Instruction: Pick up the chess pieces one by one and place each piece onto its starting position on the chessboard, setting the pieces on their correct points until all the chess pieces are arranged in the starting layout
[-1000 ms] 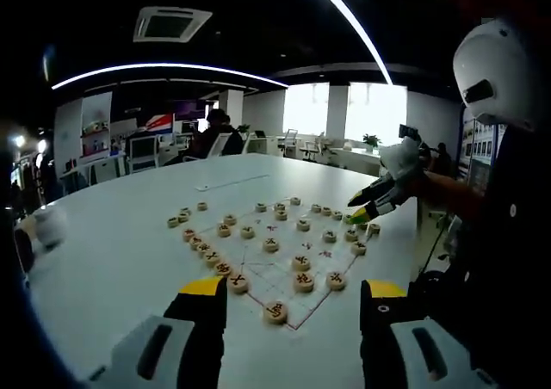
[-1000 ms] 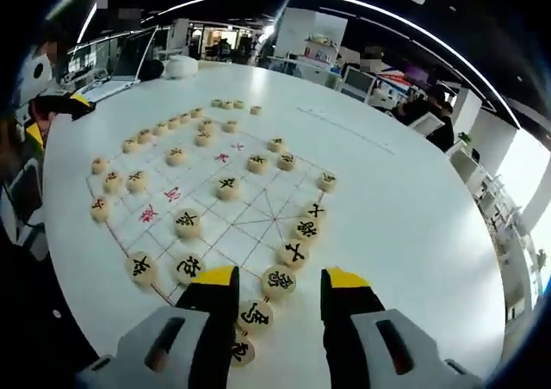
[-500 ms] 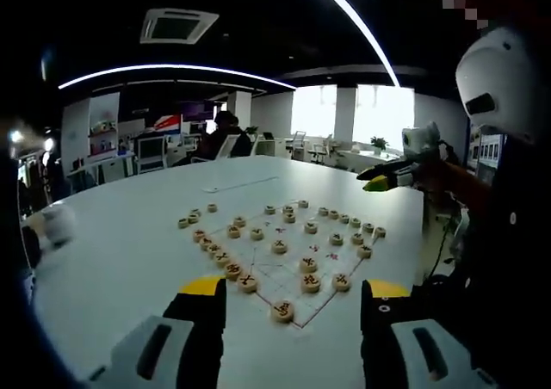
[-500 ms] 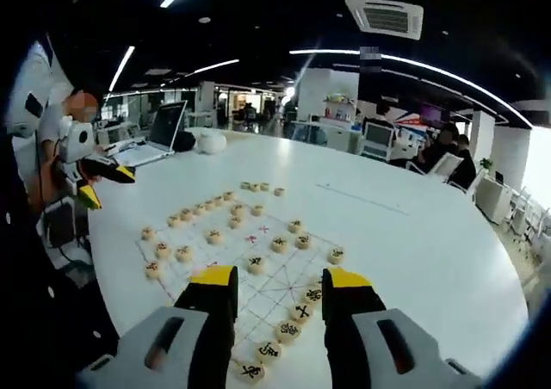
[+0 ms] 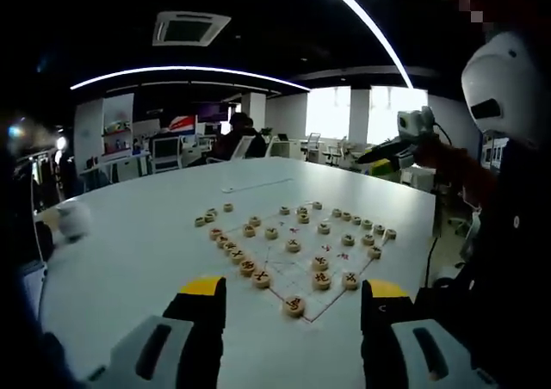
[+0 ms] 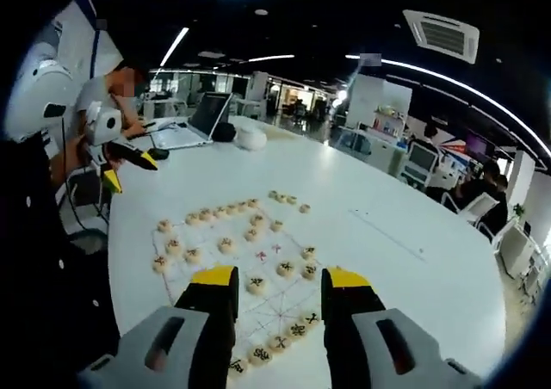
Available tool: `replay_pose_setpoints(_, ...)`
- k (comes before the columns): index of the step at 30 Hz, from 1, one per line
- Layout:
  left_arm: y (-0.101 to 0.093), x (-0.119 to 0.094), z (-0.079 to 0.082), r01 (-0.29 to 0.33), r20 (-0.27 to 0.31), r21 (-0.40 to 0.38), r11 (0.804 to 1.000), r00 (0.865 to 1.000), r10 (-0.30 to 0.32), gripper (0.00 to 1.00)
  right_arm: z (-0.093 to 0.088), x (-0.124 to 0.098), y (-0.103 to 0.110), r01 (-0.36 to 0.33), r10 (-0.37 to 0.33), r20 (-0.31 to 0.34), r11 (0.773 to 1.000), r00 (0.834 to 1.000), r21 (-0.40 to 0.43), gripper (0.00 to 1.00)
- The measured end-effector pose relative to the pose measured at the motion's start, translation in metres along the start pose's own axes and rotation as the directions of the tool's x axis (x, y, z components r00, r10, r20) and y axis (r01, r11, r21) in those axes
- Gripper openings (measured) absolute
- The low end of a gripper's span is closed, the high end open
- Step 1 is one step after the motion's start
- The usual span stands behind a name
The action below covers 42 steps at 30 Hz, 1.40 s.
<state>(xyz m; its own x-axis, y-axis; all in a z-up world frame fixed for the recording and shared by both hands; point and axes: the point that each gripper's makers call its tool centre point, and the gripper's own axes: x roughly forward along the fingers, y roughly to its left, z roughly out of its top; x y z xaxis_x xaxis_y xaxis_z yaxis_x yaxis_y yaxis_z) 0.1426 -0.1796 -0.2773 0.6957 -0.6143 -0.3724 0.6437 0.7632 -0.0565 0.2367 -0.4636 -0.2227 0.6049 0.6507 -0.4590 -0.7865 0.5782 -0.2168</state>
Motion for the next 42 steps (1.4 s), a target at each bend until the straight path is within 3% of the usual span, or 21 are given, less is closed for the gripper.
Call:
replay_pose_setpoints(5, 0.003, -0.008, 0.001, -0.019, 0.01, -0.001, 1.0, 1.0, 0.019, 0.64, 0.024, 0.027, -0.002, -0.085, 0.082, -0.028, 0.993, 0.996, -0.086, 0.38)
replay_pose_setpoints(8, 0.002, -0.01, 0.0, -0.025, 0.013, -0.003, 1.0, 1.0, 0.026, 0.64, 0.042, 0.055, -0.002, -0.154, 0.148, -0.055, 0.979, 0.987, -0.132, 0.38)
replay_pose_setpoints(12, 0.002, -0.017, 0.0, -0.034, 0.016, -0.003, 0.999, 0.999, 0.034, 0.64, 0.068, 0.096, 0.002, -0.245, 0.233, -0.084, 0.955, 0.969, -0.168, 0.37)
replay_pose_setpoints(17, 0.005, -0.025, 0.001, -0.061, 0.03, -0.009, 0.998, 0.998, 0.061, 0.64, 0.081, 0.136, 0.011, -0.326, 0.293, -0.162, 0.916, 0.942, -0.235, 0.36)
replay_pose_setpoints(21, 0.008, -0.03, -0.001, -0.079, 0.038, -0.018, 0.997, 0.996, 0.08, 0.64, 0.09, 0.189, 0.021, -0.38, 0.327, -0.221, 0.885, 0.919, -0.268, 0.35)
replay_pose_setpoints(26, 0.01, -0.037, -0.001, -0.095, 0.052, -0.031, 0.995, 0.994, 0.097, 0.64, 0.09, 0.246, 0.03, -0.421, 0.344, -0.293, 0.869, 0.892, -0.262, 0.33)
replay_pose_setpoints(30, 0.012, -0.042, -0.004, -0.11, 0.056, -0.039, 0.993, 0.992, 0.112, 0.64, 0.077, 0.282, 0.028, -0.453, 0.334, -0.388, 0.85, 0.859, -0.271, 0.32)
replay_pose_setpoints(33, 0.012, -0.045, -0.006, -0.118, 0.058, -0.049, 0.992, 0.991, 0.121, 0.64, 0.067, 0.31, 0.024, -0.448, 0.299, -0.435, 0.844, 0.849, -0.295, 0.31)
replay_pose_setpoints(35, 0.012, -0.046, -0.01, -0.121, 0.051, -0.055, 0.991, 0.991, 0.124, 0.64, 0.063, 0.323, 0.023, -0.443, 0.291, -0.449, 0.851, 0.845, -0.282, 0.3)
replay_pose_setpoints(40, 0.013, -0.051, -0.016, -0.136, 0.041, -0.069, 0.988, 0.989, 0.139, 0.64, 0.052, 0.341, 0.028, -0.462, 0.303, -0.498, 0.855, 0.813, -0.235, 0.3)
replay_pose_setpoints(42, 0.014, -0.053, -0.017, -0.141, 0.041, -0.073, 0.987, 0.989, 0.145, 0.64, 0.049, 0.346, 0.027, -0.458, 0.294, -0.507, 0.858, 0.81, -0.234, 0.29)
